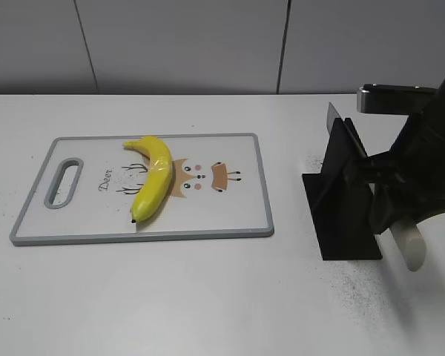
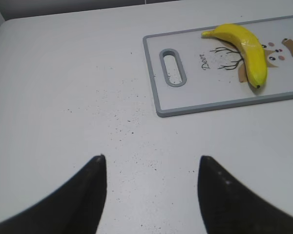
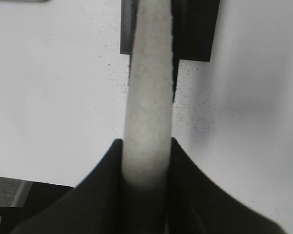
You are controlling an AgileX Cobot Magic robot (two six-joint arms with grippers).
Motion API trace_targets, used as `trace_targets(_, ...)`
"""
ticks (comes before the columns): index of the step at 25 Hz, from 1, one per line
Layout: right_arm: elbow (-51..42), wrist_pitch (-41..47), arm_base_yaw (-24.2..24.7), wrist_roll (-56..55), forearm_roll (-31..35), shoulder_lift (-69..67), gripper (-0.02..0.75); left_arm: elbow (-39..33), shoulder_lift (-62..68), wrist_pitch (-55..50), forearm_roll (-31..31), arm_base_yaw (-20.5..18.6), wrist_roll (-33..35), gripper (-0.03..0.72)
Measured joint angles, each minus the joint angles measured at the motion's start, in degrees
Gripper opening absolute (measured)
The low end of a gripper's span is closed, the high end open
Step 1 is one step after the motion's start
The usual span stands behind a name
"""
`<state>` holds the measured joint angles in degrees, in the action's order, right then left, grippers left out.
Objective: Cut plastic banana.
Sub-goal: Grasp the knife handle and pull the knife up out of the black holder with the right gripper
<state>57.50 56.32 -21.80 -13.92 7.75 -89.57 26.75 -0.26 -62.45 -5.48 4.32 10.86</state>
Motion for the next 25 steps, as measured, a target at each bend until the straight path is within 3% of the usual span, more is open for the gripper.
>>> trace_targets(10,3.6,2.4,0.0,-3.2,-1.8,6.1,0.172,0.0,0.0,0.0,0.1,0.0,0.0,0.555)
trace_targets(25,20.6,11.0,-0.1,-4.9,-8.9,8.1,0.164,0.0,0.0,0.0,0.1,0.0,0.0,0.555)
